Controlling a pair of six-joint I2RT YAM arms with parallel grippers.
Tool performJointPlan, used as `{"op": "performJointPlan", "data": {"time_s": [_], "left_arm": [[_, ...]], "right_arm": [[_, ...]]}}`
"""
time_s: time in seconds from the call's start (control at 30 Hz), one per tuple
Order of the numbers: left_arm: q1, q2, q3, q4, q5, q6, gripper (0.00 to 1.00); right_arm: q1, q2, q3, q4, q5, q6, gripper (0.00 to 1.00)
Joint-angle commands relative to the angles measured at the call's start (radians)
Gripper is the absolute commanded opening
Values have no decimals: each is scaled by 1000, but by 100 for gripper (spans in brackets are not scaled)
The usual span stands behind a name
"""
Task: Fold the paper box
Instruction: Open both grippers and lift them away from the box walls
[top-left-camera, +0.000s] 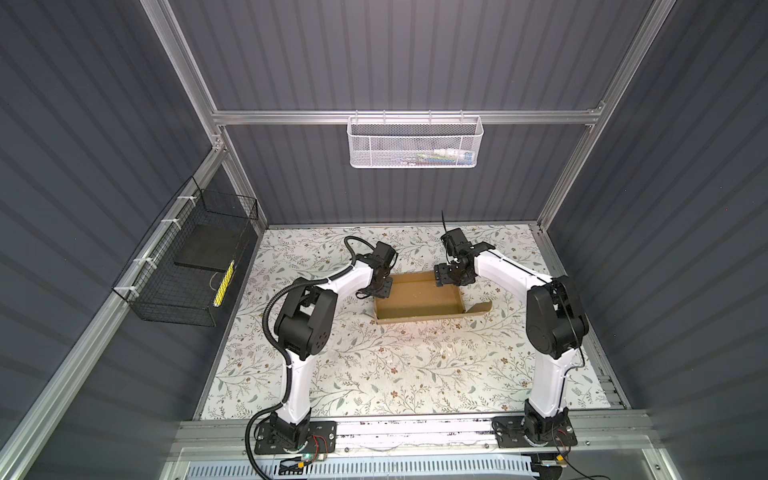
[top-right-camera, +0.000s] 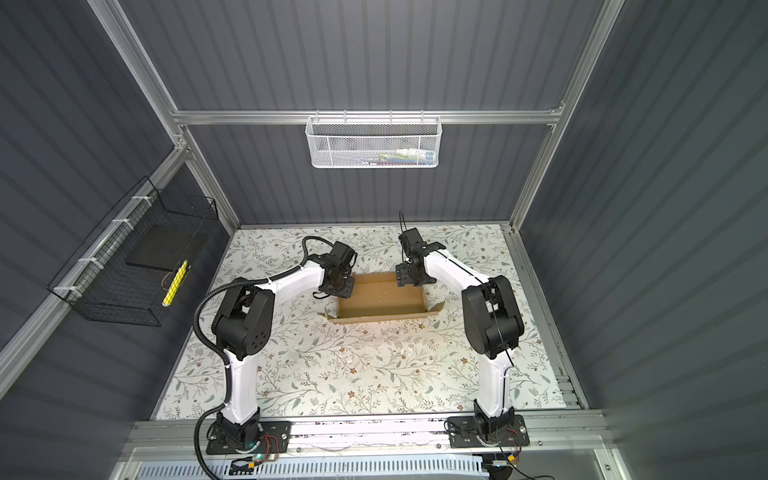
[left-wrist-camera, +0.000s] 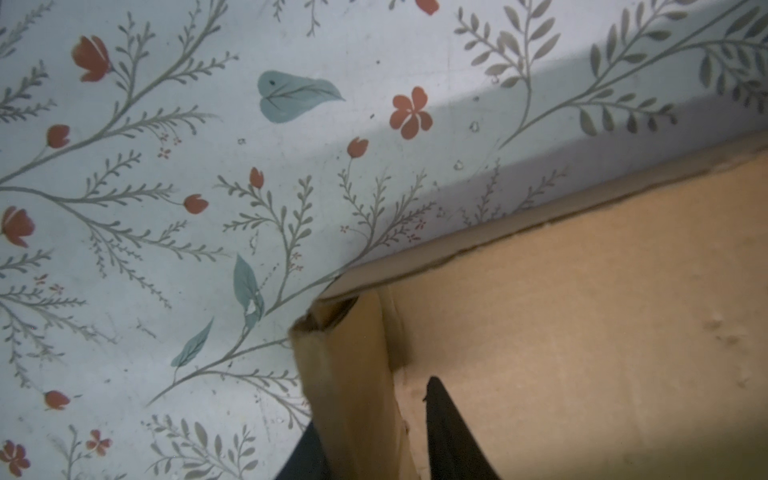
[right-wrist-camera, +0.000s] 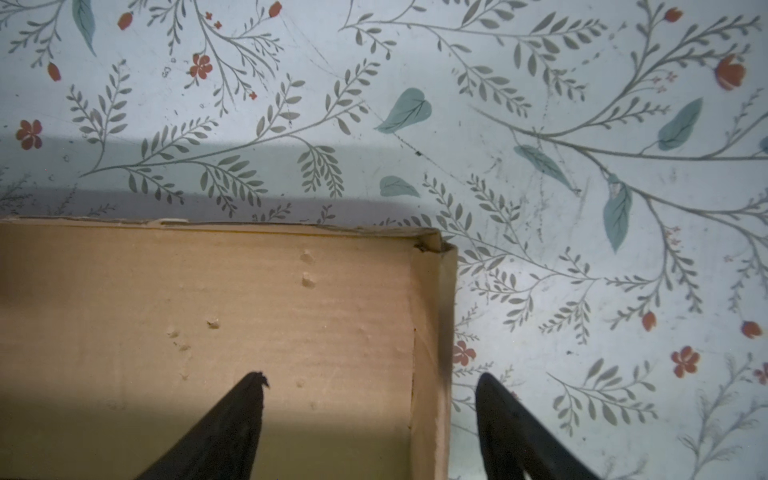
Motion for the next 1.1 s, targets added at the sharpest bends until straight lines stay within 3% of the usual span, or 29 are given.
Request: {"op": "performJointPlan", "data": {"time_s": [0.0,0.7,1.07], "left_arm": [[5,-32,12,-22,6,20,36],[63,-200,134,-68,99,-28,41],[83,-410,146,-182,67,-42,36]], "right_arm": [[-10,-44,-18,5,3,4,81],[-66,-254,-85,13,-44,29,85],[-95,-419,-147,-5,-70,6,82]]}}
